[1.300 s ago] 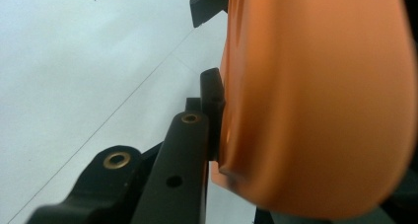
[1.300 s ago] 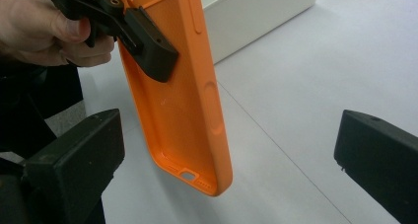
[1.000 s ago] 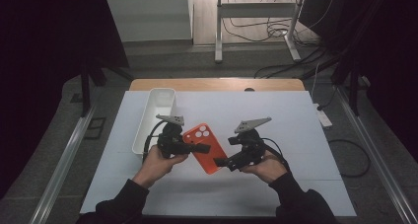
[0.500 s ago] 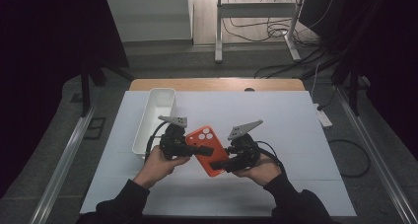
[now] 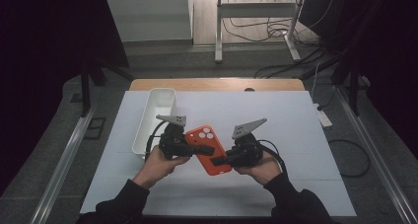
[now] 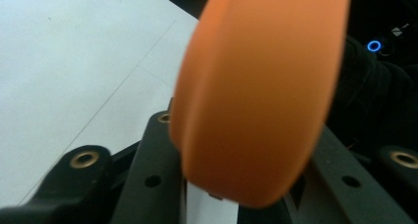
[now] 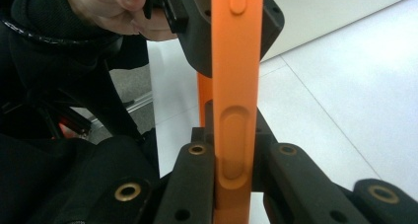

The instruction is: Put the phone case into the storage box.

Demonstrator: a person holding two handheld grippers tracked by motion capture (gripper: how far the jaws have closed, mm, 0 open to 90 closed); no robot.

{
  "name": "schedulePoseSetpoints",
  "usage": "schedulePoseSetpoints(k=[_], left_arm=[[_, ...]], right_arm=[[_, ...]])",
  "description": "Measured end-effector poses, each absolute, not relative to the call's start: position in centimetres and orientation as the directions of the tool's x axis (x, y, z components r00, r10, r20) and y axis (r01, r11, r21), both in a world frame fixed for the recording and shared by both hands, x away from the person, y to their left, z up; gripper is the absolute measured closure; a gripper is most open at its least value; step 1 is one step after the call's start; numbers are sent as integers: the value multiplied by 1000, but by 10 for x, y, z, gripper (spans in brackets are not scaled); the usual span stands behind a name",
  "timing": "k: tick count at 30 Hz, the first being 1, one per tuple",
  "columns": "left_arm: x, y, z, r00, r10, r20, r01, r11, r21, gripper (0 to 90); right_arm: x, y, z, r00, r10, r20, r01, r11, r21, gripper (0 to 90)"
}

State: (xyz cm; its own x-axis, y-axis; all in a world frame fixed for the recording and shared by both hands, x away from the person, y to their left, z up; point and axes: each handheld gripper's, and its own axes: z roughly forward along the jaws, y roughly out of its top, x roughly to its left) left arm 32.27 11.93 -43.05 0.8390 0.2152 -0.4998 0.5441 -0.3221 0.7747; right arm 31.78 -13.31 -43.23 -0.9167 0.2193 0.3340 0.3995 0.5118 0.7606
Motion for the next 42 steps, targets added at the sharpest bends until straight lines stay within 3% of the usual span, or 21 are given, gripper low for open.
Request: schedulePoseSetpoints(k=[5,15,21,26,37,42], left_arm=[[322,122,-426,844,277,-460,532,-318,785,598],[318,126,-417,839,441,-318,483,-336,809,216],[317,128,-414,813,523,-257,479,-349,805,53],[317,131,-413,790,564,-239,494,-355,793,2],[318,133,-413,751,605,-266,542,-333,771,3],[316,129,-412,751,612,-248,541,-354,763,72]], right_arm=[[317,-136,-429,-914,262,309,402,494,771,847],[318,-145,-425,-904,366,222,387,474,791,846],[316,-146,-423,-894,416,167,372,479,795,845],[315,-146,-423,-884,451,124,360,486,796,845],[311,-142,-423,-879,472,67,333,506,795,845],[309,-140,-423,-881,471,55,322,511,797,844]])
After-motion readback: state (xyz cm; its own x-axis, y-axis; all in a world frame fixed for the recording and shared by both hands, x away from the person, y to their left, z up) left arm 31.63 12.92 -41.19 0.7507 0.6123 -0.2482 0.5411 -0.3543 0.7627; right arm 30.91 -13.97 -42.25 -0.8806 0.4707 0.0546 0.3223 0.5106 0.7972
